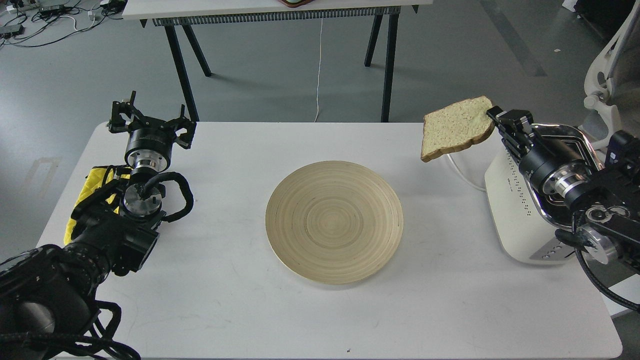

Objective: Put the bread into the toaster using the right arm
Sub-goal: 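Lift the bread slice off the plate with the right gripper, then carry the bread slice above the toaster slot with the right gripper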

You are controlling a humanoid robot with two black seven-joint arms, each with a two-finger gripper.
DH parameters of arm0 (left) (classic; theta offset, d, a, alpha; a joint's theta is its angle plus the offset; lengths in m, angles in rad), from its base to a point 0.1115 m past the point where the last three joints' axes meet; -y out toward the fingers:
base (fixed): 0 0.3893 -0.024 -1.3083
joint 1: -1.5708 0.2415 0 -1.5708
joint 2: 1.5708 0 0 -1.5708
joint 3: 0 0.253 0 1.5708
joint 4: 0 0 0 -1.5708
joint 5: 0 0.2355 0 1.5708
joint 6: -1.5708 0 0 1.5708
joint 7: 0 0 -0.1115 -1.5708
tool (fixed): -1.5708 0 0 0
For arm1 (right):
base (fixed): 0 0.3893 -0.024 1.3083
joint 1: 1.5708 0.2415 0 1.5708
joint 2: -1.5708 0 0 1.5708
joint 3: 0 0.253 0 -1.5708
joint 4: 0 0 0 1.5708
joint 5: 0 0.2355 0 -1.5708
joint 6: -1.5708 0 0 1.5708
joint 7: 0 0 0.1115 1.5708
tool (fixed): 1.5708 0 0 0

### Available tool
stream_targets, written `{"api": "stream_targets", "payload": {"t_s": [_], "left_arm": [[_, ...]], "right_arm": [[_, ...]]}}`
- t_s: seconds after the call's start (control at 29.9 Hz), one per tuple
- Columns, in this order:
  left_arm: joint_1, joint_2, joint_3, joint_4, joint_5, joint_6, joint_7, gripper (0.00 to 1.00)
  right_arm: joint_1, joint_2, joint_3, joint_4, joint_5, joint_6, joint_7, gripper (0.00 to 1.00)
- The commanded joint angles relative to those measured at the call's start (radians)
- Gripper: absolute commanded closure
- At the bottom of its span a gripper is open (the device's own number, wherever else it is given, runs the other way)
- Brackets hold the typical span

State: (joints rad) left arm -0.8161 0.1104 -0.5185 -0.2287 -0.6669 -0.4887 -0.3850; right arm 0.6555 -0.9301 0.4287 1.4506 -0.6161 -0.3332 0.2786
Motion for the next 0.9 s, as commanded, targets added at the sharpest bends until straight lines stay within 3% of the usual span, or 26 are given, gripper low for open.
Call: {"api": "stream_targets", "payload": {"t_s": [0.0, 0.2, 0.4, 0.54, 0.87], "left_arm": [[0.0, 0.0, 0.0, 0.0, 0.0, 0.0, 0.0, 0.0], [0.0, 0.0, 0.0, 0.0, 0.0, 0.0, 0.0, 0.0], [0.0, 0.0, 0.0, 0.0, 0.0, 0.0, 0.0, 0.0], [0.0, 0.0, 0.0, 0.0, 0.0, 0.0, 0.0, 0.0], [0.0, 0.0, 0.0, 0.0, 0.0, 0.0, 0.0, 0.0]], "right_arm": [[-0.002, -0.189, 0.042, 0.08, 0.001, -0.001, 0.001, 1.0], [0.0, -0.452, 0.068, 0.106, -0.002, 0.009, 0.019, 1.0], [-0.002, -0.616, 0.055, 0.116, -0.017, 0.009, 0.044, 1.0], [-0.002, -0.679, 0.051, 0.128, -0.076, 0.009, 0.045, 1.0], [-0.004, -0.704, 0.018, 0.182, -0.157, 0.008, 0.042, 1.0]]}}
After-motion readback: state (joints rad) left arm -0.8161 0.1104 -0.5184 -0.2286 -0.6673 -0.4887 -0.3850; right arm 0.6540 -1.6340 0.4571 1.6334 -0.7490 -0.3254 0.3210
